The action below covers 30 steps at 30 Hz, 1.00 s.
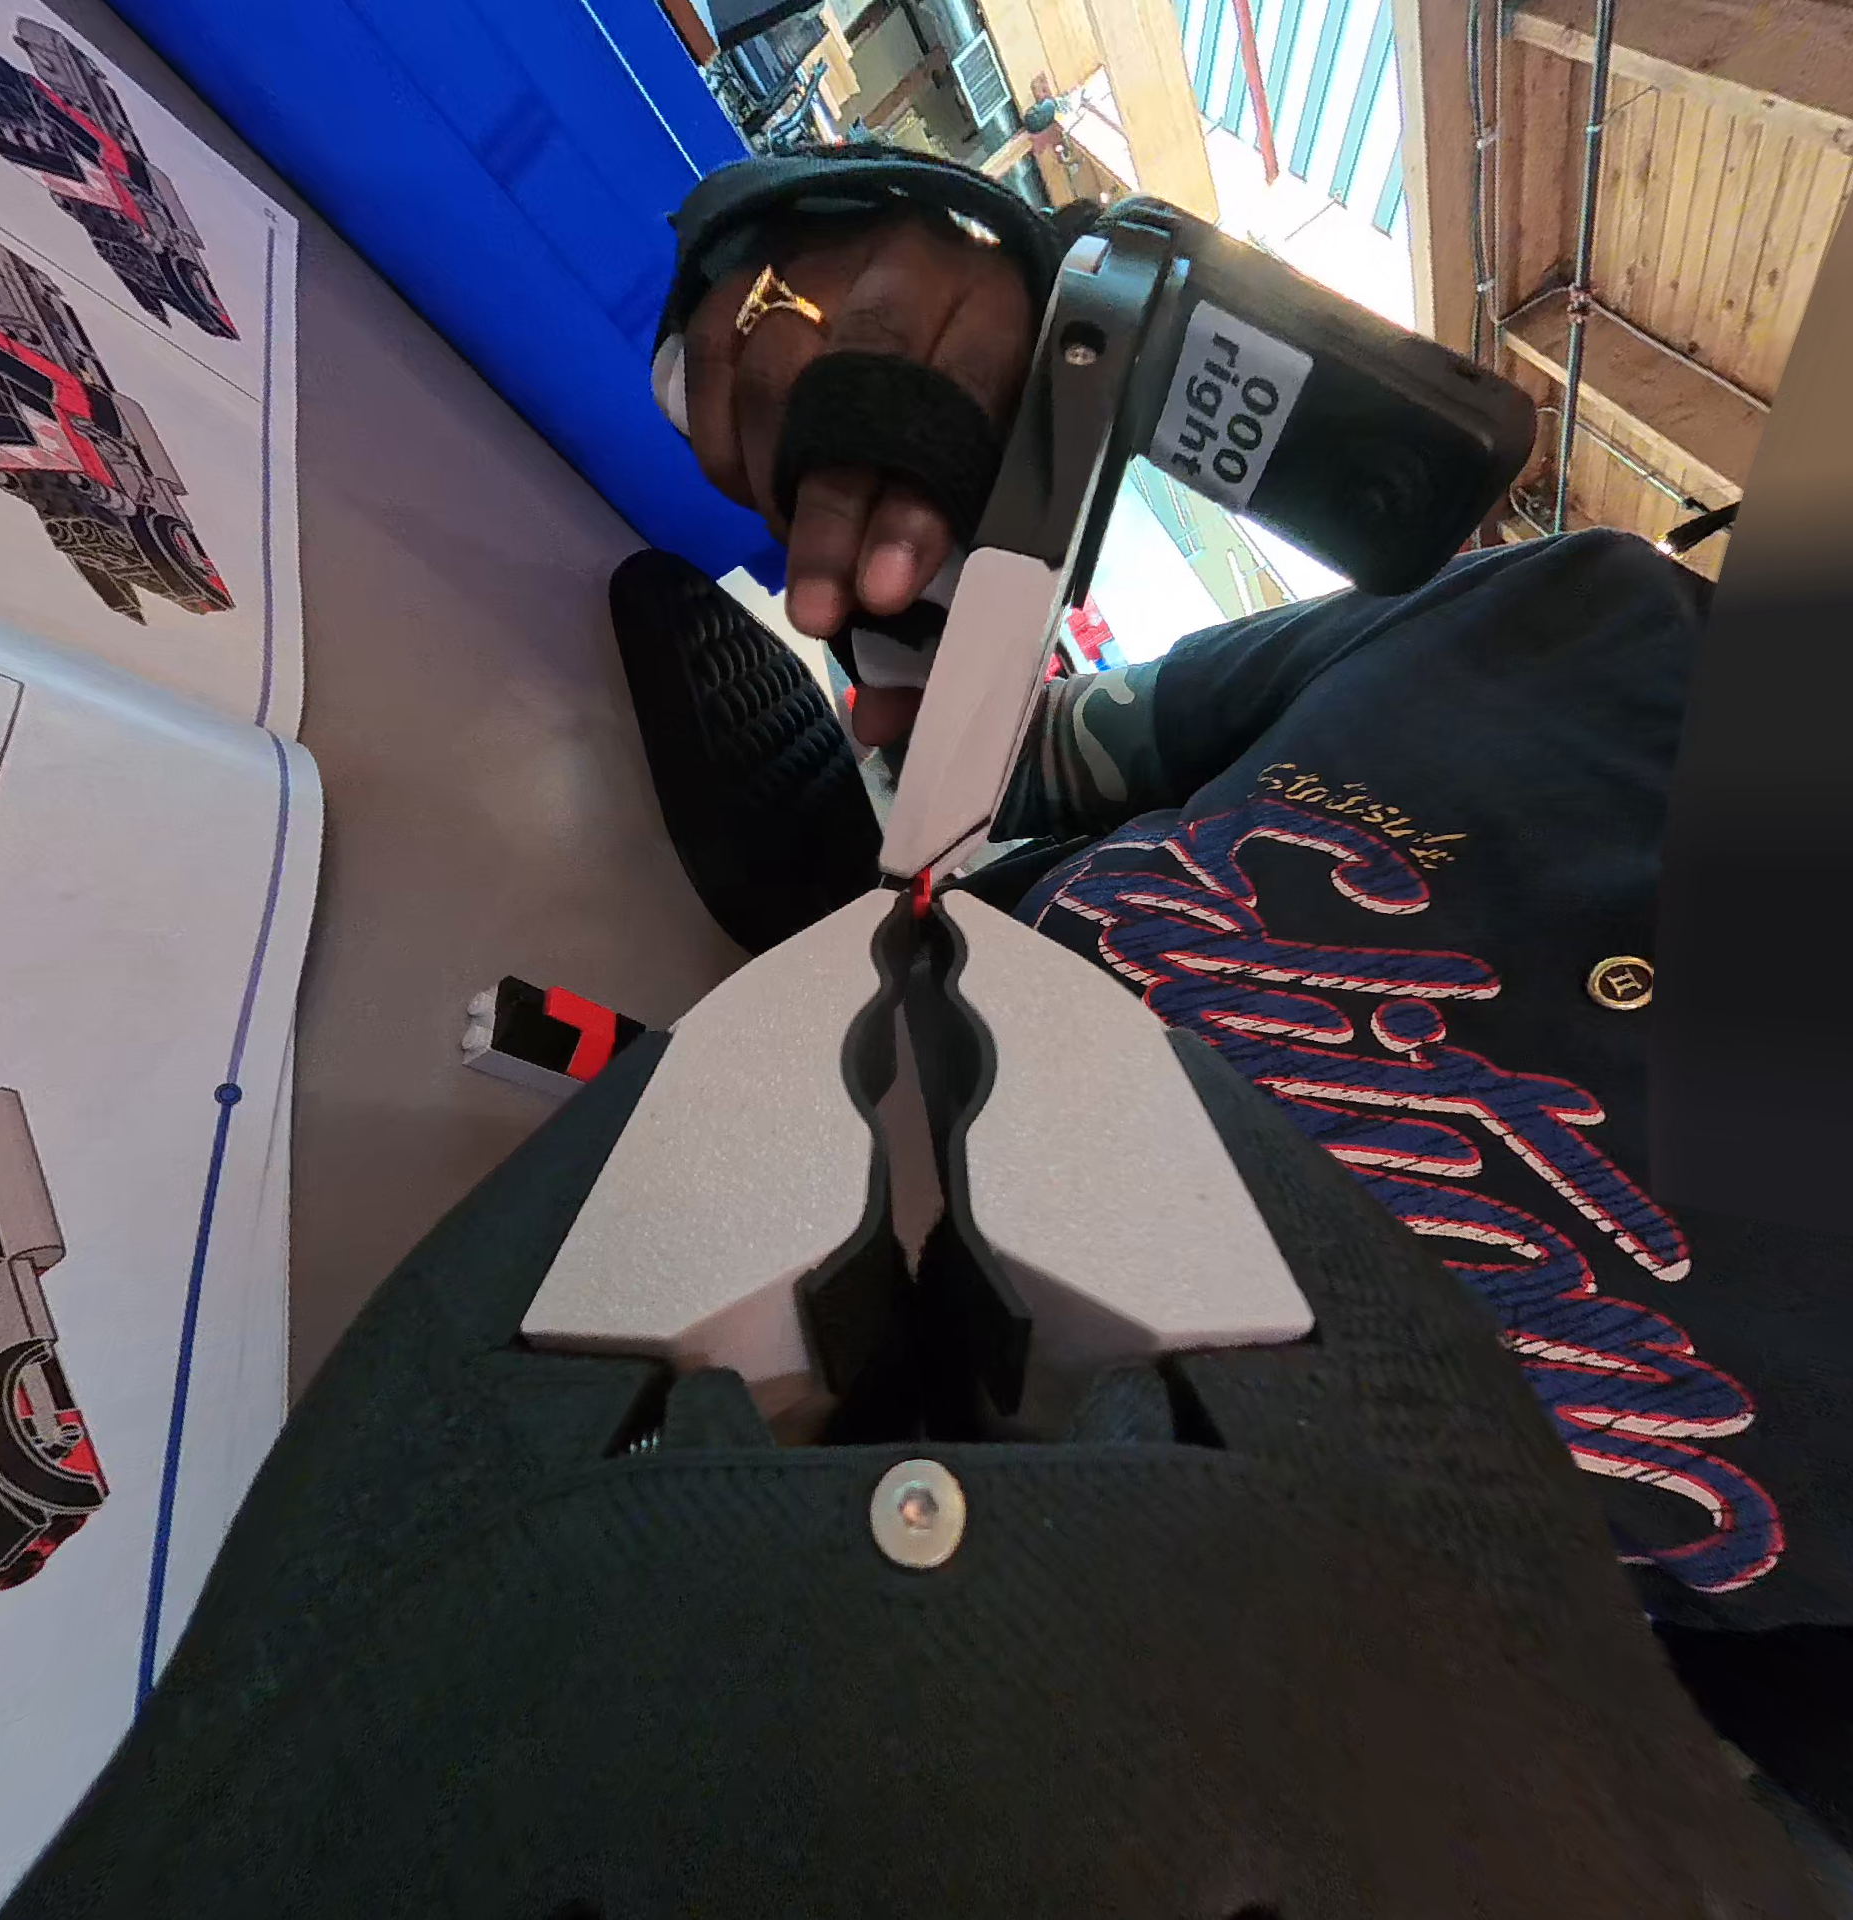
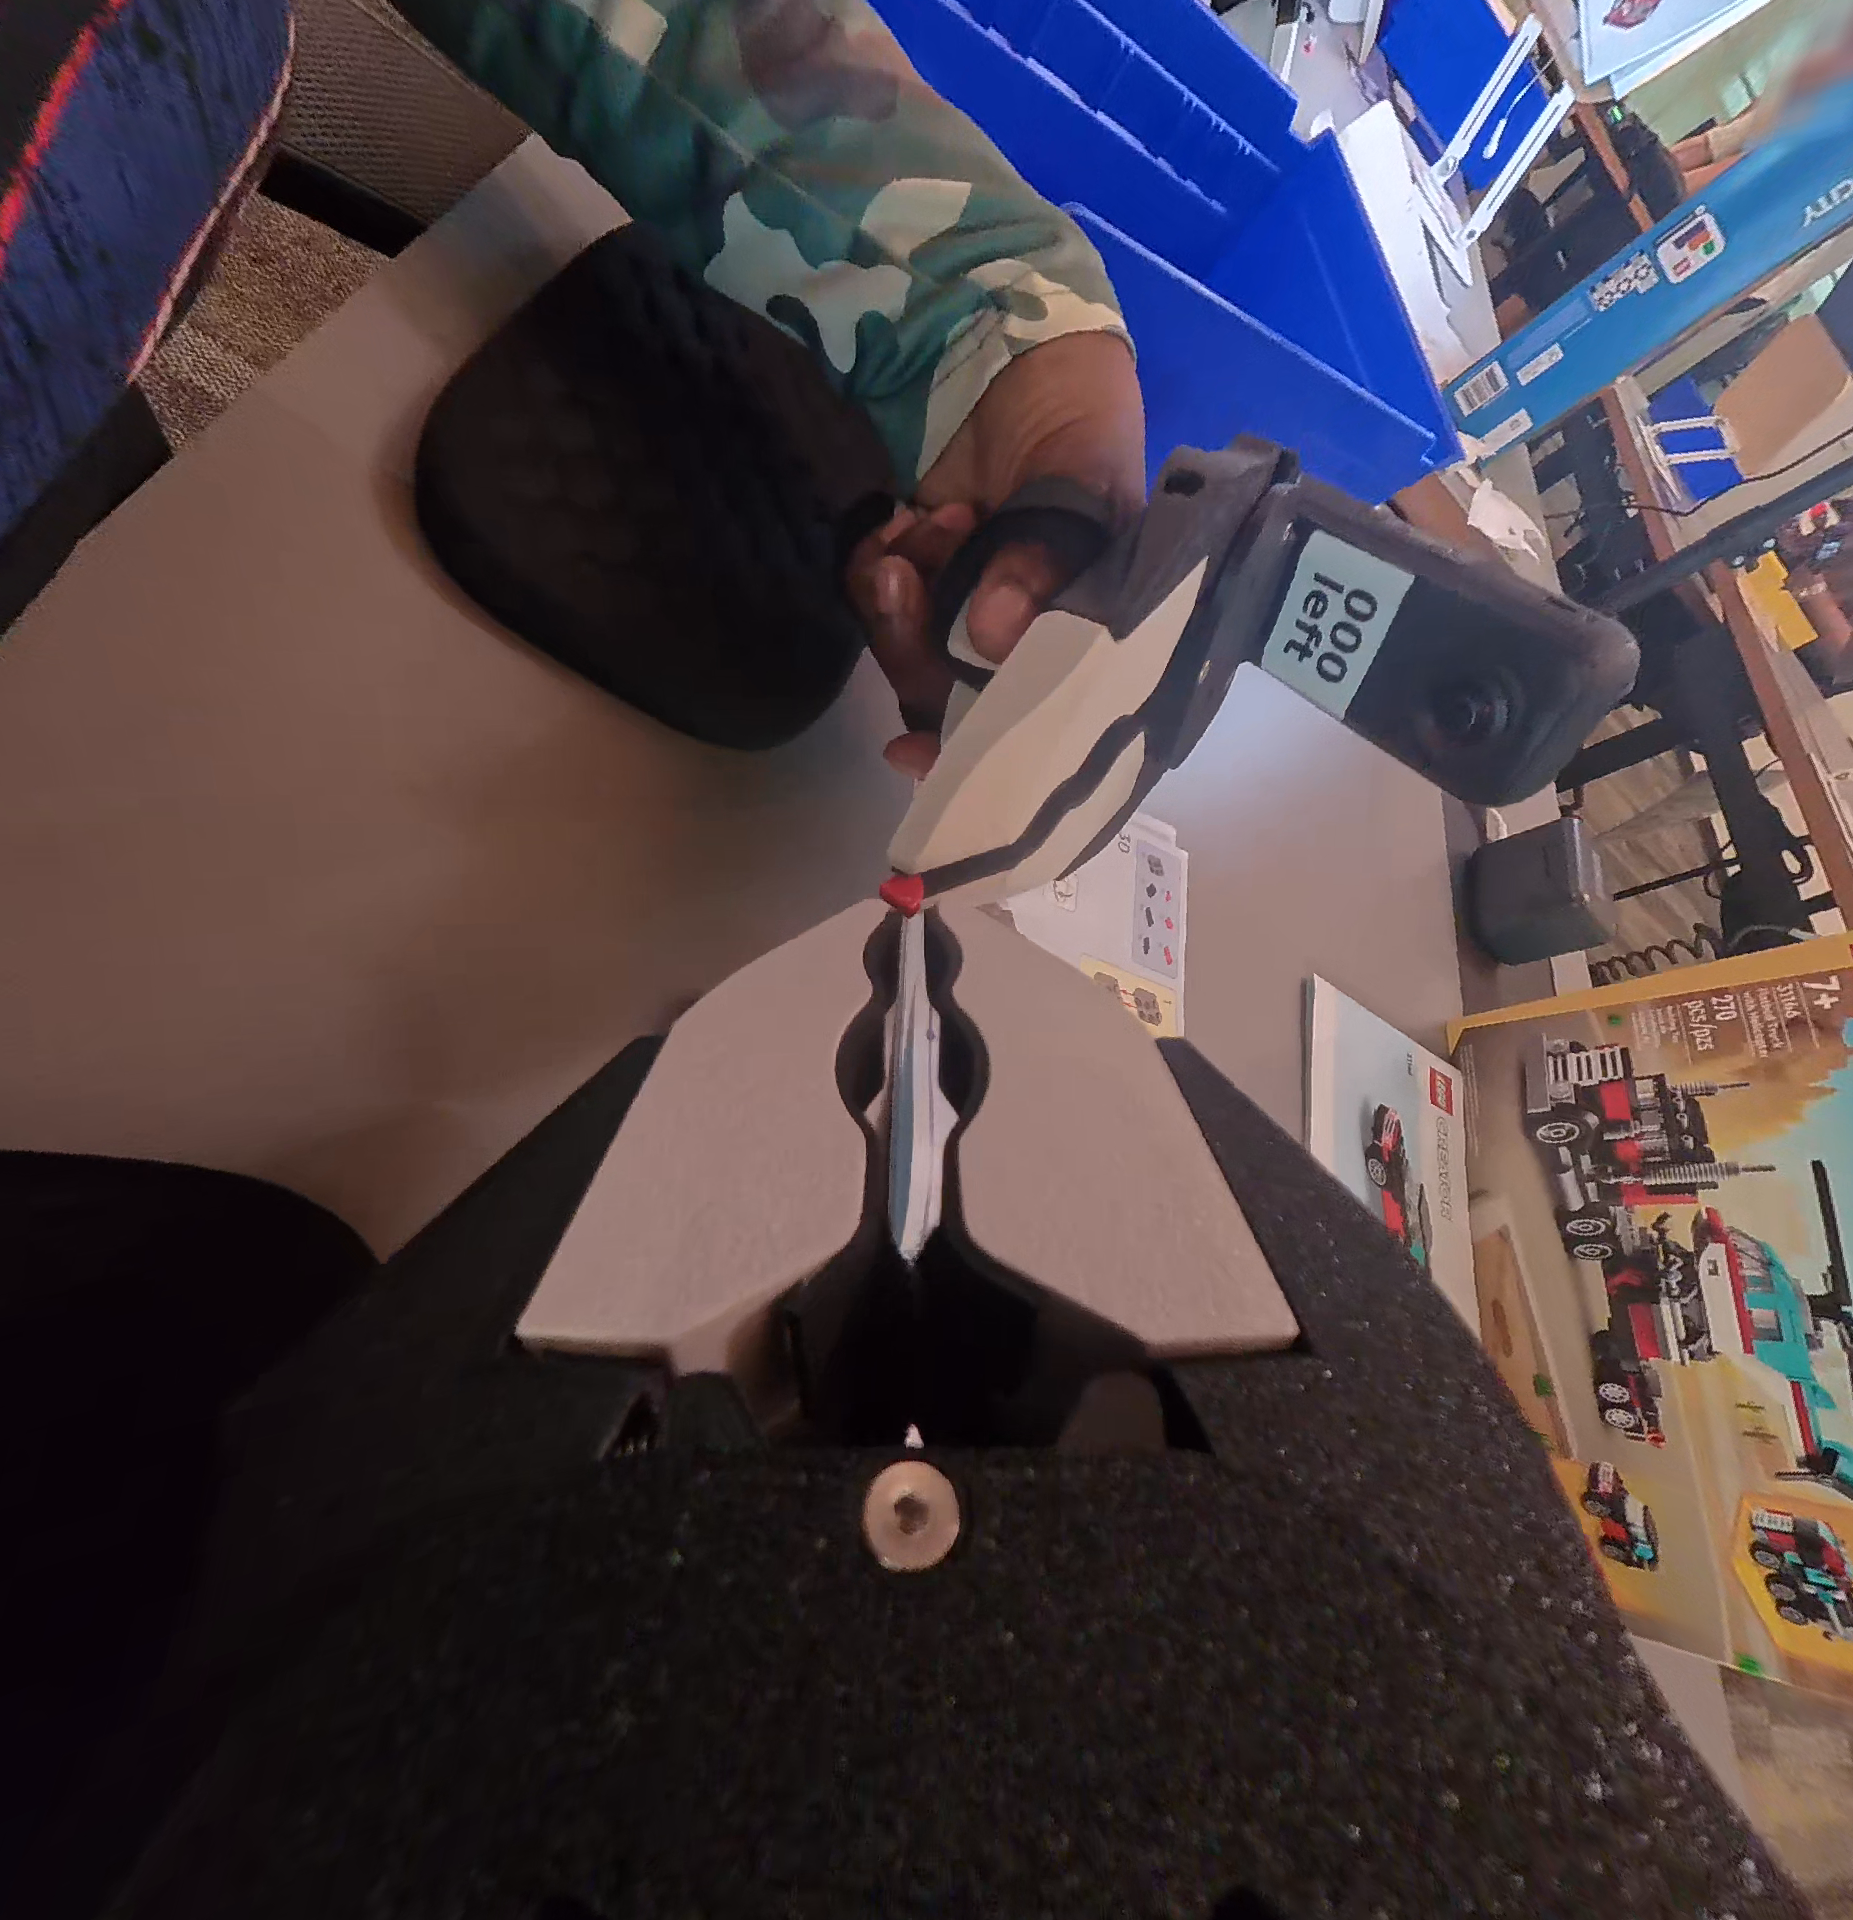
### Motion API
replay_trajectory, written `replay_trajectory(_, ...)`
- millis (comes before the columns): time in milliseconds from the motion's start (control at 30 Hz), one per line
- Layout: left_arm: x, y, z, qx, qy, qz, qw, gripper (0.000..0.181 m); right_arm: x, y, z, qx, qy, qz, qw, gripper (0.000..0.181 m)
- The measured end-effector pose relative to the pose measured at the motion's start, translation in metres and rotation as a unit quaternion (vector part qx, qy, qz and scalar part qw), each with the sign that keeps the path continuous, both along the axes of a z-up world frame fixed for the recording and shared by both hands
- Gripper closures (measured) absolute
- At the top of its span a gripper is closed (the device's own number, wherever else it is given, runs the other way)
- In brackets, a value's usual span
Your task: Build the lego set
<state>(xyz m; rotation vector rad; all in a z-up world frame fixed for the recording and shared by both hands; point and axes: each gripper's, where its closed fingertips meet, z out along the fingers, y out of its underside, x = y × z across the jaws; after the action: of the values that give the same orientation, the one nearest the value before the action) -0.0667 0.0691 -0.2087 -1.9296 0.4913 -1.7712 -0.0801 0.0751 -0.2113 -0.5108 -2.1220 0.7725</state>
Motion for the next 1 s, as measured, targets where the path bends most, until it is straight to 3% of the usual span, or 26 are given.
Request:
replay_trajectory(367,0.0,0.006,-0.003,-0.013,-0.001,0.01,1.0,0.178,0.001,0.004,-0.004,-0.03,-0.003,-0.007,1.0,0.179)
replay_trajectory(500,-0.005,0.011,-0.01,0.018,0.035,0.042,0.998,0.164,0.005,0.012,-0.011,-0.09,-0.023,-0.029,0.995,0.181)
replay_trajectory(600,-0.004,0.006,-0.018,0.056,0.085,0.05,0.993,0.181,0.008,0.012,-0.027,-0.125,-0.056,-0.037,0.99,0.181)
replay_trajectory(700,-0.013,0.006,-0.045,0.051,0.187,0.061,0.979,0.18,0.014,0.016,-0.055,-0.104,-0.12,-0.059,0.986,0.181)
replay_trajectory(833,-0.041,0.009,-0.035,0.127,0.261,0.117,0.95,0.176,0.021,-0.002,-0.057,-0.137,-0.165,-0.044,0.976,0.176)
replay_trajectory(1000,-0.065,-0.016,-0.035,0.175,0.333,0.169,0.911,0.175,0.022,-0.048,-0.061,-0.172,-0.216,-0.017,0.961,0.172)
